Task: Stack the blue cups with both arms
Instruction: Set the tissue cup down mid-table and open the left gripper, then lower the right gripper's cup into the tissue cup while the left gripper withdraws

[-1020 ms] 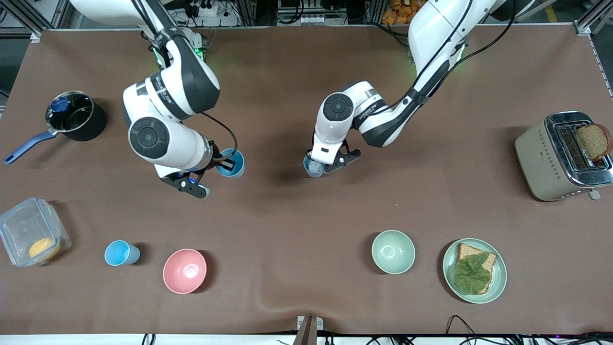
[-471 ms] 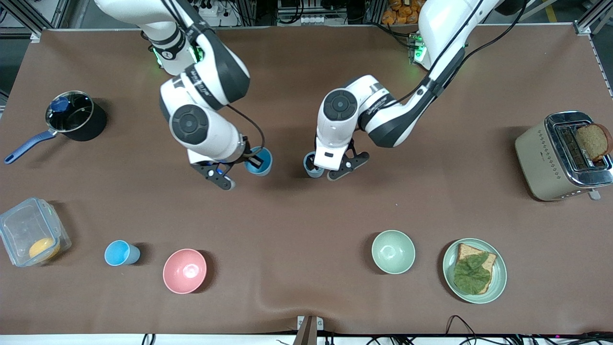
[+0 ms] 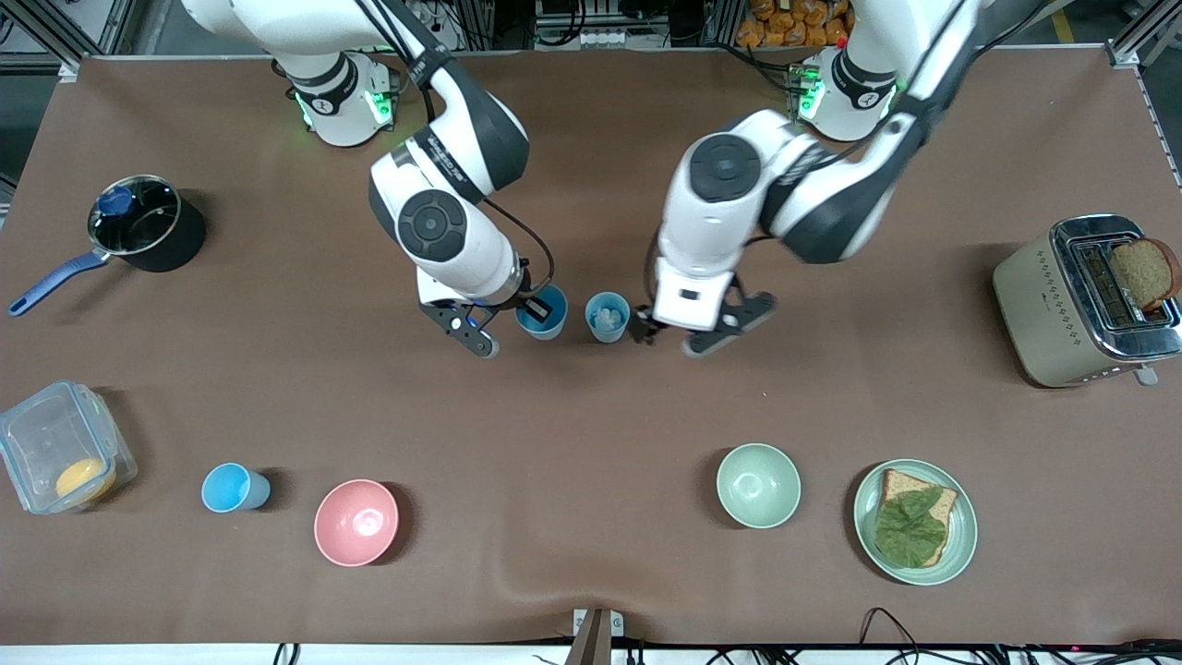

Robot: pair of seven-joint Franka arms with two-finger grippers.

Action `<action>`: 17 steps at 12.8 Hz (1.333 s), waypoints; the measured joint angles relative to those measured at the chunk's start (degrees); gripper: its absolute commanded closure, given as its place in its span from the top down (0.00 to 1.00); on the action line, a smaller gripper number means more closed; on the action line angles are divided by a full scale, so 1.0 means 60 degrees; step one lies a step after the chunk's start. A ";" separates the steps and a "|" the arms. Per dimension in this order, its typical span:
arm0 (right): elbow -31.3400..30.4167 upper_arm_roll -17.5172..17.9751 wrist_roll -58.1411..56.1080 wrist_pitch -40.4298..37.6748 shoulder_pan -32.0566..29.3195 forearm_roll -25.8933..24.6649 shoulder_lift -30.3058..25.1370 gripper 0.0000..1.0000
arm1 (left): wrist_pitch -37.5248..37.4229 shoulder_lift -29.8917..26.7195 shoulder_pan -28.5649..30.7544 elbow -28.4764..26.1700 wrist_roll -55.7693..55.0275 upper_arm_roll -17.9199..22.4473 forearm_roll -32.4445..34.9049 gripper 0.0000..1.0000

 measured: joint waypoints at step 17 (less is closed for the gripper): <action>0.0159 0.0002 0.1771 0.1343 0.1364 0.0219 0.0949 0.00 | -0.1304 -0.1689 0.4360 0.0003 0.8750 0.0014 -0.0392 1.00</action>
